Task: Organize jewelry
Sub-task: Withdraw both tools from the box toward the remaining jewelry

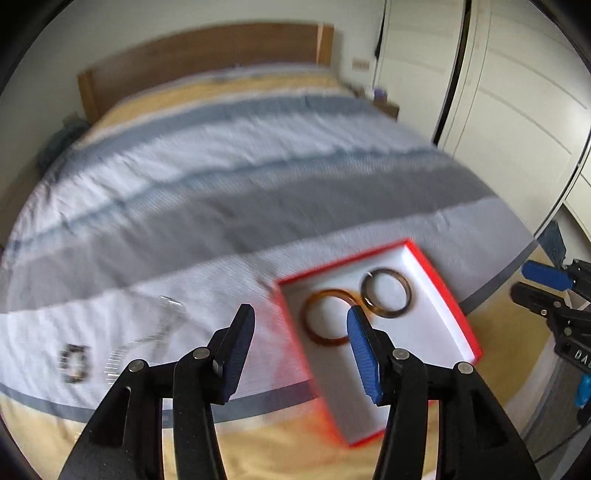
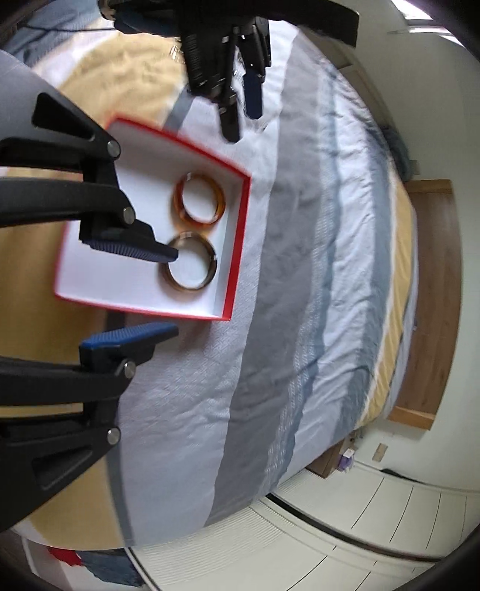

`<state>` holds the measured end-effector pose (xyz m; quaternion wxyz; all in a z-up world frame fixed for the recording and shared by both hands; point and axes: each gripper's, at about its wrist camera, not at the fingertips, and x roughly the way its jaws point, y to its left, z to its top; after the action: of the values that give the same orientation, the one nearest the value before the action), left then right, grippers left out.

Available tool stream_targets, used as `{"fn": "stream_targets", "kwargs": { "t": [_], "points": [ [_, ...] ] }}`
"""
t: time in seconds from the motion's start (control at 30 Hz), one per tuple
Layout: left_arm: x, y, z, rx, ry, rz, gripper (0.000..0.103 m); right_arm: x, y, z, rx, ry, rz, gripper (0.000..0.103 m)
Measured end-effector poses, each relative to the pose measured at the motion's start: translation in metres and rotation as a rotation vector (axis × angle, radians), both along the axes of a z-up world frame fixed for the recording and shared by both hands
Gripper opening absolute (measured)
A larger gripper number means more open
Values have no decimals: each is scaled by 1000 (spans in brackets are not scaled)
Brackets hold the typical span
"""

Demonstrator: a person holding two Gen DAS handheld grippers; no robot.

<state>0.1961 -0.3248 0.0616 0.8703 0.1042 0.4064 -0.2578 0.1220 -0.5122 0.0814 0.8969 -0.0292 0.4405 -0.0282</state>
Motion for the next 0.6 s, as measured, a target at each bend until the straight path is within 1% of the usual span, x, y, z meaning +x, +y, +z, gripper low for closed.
{"fn": "stream_targets", "kwargs": {
  "t": [0.07,0.1,0.17,0.3,0.47,0.6],
  "points": [
    [-14,33,30,0,-62,16,51,-22,10,23,12,-37,-2,33],
    [-16,44,38,2,-76,21,51,-27,13,29,17,-49,-2,33],
    [-23,80,63,24,-108,48,51,-45,26,49,38,-89,0,33],
    [-45,153,108,59,-205,143,54,-66,54,72,63,-150,18,32],
    [-74,226,142,66,-305,221,54,-85,94,93,80,-206,60,32],
    [-99,268,151,31,-369,248,54,-92,125,104,99,-234,93,32]
  ]
}}
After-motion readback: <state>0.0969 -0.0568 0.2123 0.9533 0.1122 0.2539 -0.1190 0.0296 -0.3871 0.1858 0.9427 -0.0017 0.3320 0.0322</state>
